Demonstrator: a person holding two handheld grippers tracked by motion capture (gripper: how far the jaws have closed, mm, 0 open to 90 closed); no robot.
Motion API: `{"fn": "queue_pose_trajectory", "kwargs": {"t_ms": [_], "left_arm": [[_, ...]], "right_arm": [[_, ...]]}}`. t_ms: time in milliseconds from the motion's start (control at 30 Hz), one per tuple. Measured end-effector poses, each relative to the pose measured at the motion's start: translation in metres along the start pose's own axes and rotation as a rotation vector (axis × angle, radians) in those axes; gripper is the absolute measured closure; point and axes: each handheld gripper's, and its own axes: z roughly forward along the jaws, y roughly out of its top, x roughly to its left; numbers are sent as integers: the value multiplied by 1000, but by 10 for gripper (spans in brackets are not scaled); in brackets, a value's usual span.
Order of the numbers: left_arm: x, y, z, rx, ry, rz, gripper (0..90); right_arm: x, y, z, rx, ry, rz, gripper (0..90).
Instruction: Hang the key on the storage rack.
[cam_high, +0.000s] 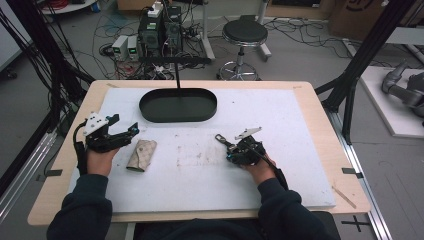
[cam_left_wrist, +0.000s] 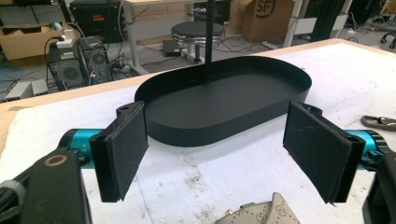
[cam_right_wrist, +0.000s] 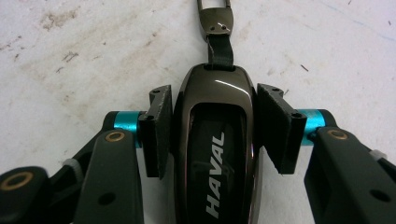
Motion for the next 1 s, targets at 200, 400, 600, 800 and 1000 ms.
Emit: {"fn": "queue_pose_trajectory", "kwargs": {"t_ms": [200, 400, 600, 800, 1000], "left_arm": [[1, 0, 0, -1, 1, -4, 219], [1, 0, -1, -2, 1, -5, 219], [2, 0, -1, -1, 2, -8, 219], [1, 0, 0, 1, 0, -5, 220], [2, 0, 0, 0, 0, -8, 220]], "right_arm": [[-1, 18, -11, -81, 39, -4, 497], [-7, 51, -25, -173, 58, 6, 497], [-11, 75, -33, -223, 47, 7, 497], [-15, 115, -43, -270, 19, -15, 497], [-18, 151, -47, -305, 4, -28, 497]]}}
